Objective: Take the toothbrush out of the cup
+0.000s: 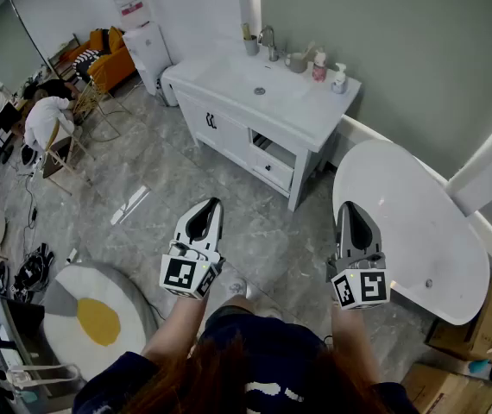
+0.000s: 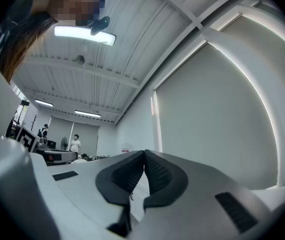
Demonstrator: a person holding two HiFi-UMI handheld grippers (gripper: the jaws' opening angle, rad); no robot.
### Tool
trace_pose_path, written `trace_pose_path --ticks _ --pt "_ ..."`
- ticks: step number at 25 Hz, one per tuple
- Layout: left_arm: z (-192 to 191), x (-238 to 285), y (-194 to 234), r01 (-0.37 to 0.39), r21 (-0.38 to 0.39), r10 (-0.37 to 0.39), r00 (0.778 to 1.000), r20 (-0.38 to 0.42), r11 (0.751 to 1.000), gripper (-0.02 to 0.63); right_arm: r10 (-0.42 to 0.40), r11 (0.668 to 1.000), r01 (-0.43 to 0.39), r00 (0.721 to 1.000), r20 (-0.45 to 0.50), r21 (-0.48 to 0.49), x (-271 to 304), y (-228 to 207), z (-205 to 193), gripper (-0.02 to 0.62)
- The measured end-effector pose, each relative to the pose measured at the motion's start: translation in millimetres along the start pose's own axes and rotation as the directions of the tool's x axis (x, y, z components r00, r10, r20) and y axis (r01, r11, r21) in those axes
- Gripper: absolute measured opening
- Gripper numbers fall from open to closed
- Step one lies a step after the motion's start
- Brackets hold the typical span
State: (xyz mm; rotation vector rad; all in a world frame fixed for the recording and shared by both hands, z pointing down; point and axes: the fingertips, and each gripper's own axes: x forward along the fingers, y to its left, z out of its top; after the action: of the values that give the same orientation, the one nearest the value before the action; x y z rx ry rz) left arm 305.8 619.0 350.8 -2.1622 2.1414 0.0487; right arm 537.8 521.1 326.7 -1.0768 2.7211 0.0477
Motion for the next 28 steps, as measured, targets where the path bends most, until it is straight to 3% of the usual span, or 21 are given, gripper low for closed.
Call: trace_pose_path --ticks 12,22,28 --pt "5 4 6 -0.012 -0.021 0.013 0.999 0.036 1.000 0.035 -0.003 1.000 0.003 1.000 0.016 0.000 5 1 6 0.014" --pt "0 12 15 -0.010 0.001 0.010 1.000 0.008 1.000 0.035 -0.017 0.999 0.016 0.999 0.027 0.036 17 -3 3 0.015" --pt "-9 33 44 -0.007 -0.001 0.007 1.000 -0.019 1.000 0.035 -0.015 0.999 0.015 1.000 0.004 0.038 47 1 -6 0.015"
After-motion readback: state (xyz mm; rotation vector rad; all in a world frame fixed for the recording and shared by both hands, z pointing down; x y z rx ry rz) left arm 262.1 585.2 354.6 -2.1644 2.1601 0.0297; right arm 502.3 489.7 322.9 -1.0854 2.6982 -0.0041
